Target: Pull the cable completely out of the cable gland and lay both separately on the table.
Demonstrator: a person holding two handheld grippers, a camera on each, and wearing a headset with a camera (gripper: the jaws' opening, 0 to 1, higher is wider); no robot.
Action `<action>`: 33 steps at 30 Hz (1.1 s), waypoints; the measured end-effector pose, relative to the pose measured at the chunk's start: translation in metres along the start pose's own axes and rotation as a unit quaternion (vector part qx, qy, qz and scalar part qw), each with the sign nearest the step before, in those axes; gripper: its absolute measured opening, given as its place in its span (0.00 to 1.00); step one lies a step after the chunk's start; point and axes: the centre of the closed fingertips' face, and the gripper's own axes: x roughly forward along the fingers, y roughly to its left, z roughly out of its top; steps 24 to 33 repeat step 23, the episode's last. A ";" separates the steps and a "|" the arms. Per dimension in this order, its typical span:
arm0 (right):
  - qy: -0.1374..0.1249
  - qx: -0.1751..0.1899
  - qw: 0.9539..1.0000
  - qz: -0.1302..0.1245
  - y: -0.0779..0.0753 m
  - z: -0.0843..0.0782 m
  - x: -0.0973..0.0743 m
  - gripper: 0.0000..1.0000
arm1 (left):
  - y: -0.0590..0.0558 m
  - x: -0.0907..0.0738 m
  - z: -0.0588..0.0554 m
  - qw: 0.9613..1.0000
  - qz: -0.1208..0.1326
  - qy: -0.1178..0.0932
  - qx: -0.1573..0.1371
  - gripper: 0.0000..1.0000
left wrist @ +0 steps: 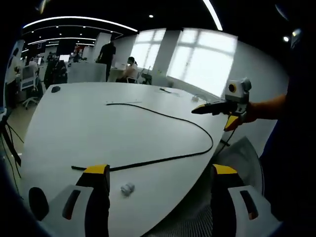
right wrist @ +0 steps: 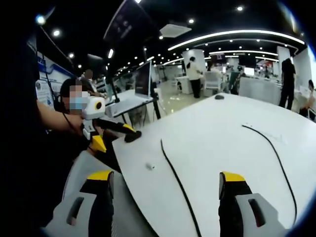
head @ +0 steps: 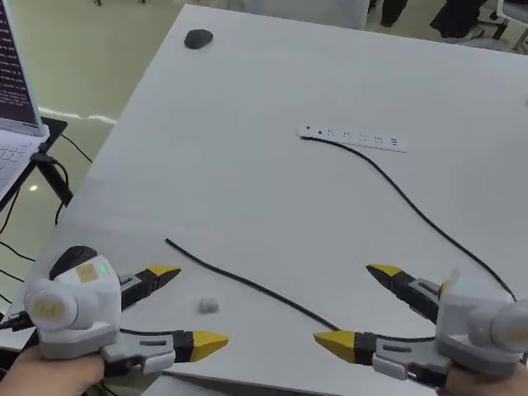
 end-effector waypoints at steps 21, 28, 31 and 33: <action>0.029 0.017 0.999 -0.016 -0.017 -0.048 -0.023 0.99 | 0.021 -0.002 -0.023 0.997 0.047 0.063 -0.001 0.99; 0.030 0.019 0.999 -0.016 -0.019 -0.051 -0.025 0.99 | 0.021 -0.002 -0.023 0.997 0.047 0.066 -0.001 0.99; 0.030 0.019 0.999 -0.016 -0.019 -0.051 -0.025 0.99 | 0.021 -0.002 -0.023 0.997 0.047 0.066 -0.001 0.99; 0.030 0.019 0.999 -0.016 -0.019 -0.051 -0.025 0.99 | 0.021 -0.002 -0.023 0.997 0.047 0.066 -0.001 0.99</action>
